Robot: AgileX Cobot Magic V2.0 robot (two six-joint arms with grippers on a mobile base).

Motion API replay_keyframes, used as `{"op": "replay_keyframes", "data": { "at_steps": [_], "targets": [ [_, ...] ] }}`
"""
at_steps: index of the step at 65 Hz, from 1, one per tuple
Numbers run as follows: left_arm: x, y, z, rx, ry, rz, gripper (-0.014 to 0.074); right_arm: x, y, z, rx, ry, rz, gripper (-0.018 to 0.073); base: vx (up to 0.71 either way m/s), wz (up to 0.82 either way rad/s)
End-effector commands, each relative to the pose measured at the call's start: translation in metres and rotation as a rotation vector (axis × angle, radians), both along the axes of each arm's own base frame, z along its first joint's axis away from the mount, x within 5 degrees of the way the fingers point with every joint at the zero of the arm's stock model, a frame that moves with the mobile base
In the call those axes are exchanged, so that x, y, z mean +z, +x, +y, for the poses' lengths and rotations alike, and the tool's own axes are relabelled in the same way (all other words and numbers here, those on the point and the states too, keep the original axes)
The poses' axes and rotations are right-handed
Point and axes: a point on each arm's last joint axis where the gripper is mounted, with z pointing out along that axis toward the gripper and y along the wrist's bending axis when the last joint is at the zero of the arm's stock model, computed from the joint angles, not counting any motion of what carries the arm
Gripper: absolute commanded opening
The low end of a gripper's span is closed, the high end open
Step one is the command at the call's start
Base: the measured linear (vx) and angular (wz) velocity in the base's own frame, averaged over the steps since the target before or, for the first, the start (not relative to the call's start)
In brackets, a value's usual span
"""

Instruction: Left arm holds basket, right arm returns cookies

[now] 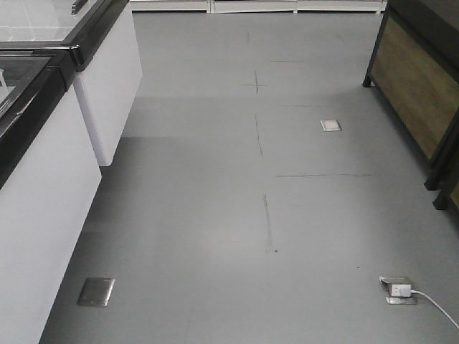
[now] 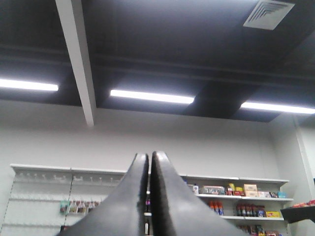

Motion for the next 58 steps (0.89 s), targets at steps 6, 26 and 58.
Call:
{"op": "replay_keyframes", "data": {
  "at_steps": [6, 26, 58],
  "targets": [
    [0.070, -0.030, -0.004, 0.062, 0.130, -0.064, -0.0005, 0.001, 0.000, 0.000, -0.003, -0.012, -0.062, -0.0006, 0.00, 0.00],
    [0.181, -0.050, 0.001, 0.128, 0.133, -0.018, -0.0004, 0.001, 0.000, 0.000, -0.003, -0.012, -0.062, -0.0006, 0.00, 0.00],
    [0.252, 0.056, 0.004, 0.151, 0.124, 0.323, 0.0004, 0.001, 0.000, 0.000, -0.003, -0.012, -0.062, -0.0006, 0.00, 0.00]
  ]
}}
